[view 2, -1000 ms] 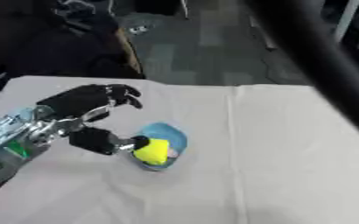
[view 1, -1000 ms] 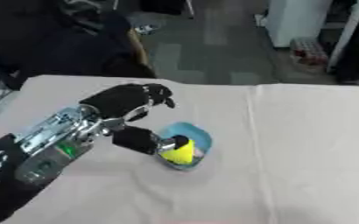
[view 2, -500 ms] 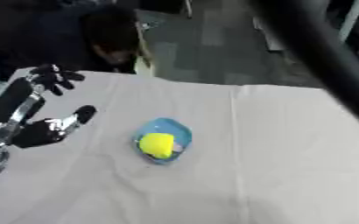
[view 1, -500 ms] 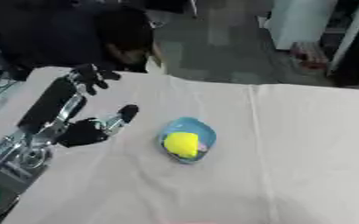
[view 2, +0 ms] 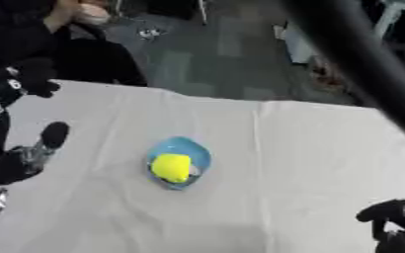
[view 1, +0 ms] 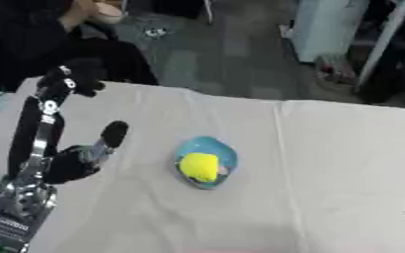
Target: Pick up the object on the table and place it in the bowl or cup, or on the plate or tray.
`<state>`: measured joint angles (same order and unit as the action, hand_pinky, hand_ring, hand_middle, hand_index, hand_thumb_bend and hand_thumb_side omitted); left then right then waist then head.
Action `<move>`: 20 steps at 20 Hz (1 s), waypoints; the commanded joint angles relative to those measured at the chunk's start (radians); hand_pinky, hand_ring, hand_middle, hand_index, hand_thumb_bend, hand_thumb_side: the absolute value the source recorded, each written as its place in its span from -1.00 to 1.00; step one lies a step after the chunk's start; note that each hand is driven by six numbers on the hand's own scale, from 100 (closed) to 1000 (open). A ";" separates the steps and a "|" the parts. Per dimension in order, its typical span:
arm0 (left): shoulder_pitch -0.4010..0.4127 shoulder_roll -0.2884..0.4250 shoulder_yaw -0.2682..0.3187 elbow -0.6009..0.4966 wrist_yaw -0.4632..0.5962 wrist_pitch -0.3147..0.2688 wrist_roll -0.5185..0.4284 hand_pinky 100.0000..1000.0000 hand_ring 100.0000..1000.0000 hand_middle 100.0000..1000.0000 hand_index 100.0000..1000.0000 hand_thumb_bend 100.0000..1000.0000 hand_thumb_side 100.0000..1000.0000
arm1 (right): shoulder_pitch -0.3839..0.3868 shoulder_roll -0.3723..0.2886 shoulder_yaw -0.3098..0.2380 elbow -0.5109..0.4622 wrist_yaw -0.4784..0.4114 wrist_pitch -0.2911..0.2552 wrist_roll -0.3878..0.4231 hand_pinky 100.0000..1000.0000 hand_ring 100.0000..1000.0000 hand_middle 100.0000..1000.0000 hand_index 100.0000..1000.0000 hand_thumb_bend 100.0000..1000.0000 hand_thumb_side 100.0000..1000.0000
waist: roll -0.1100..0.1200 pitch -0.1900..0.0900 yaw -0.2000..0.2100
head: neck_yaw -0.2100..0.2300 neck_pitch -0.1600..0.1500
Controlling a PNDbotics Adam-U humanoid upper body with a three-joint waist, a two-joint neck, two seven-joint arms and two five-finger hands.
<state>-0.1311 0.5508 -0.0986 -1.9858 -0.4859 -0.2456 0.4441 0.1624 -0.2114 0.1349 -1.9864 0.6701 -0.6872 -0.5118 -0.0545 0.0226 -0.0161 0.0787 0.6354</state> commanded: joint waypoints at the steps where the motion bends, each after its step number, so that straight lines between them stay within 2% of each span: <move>1: 0.003 0.009 -0.006 -0.014 -0.027 -0.064 0.002 0.09 0.26 0.52 0.53 -0.27 0.66 | -0.004 -0.003 0.008 -0.014 0.017 -0.009 -0.037 -0.90 -0.31 -0.22 -0.87 -1.00 0.90 | 0.004 -0.006 0.001 | -0.019 -0.031; 9: 0.031 -0.003 -0.001 -0.014 -0.054 -0.071 0.011 0.08 0.25 0.52 0.53 -0.26 0.65 | 0.009 0.008 0.019 -0.014 0.044 0.002 -0.047 -0.91 -0.31 -0.22 -0.88 -1.00 0.90 | 0.004 -0.012 0.004 | -0.033 -0.047; 13: 0.030 -0.015 0.003 -0.014 -0.018 -0.079 0.019 0.06 0.22 0.52 0.53 -0.26 0.65 | 0.012 0.018 0.029 -0.014 0.062 0.013 -0.050 -0.91 -0.31 -0.22 -0.89 -1.00 0.90 | 0.005 -0.011 0.010 | -0.042 -0.068; 20: 0.025 -0.014 0.015 -0.014 0.028 -0.086 0.000 0.07 0.22 0.52 0.53 -0.26 0.65 | 0.016 0.014 0.031 -0.014 0.080 0.013 -0.068 -0.90 -0.31 -0.22 -0.88 -1.00 0.89 | 0.006 -0.014 0.006 | -0.044 -0.063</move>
<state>-0.0960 0.5251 -0.0980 -1.9860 -0.4698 -0.3301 0.4492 0.1765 -0.1941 0.1659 -1.9864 0.7438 -0.6597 -0.5538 -0.0537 0.0178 -0.0096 0.0442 0.5827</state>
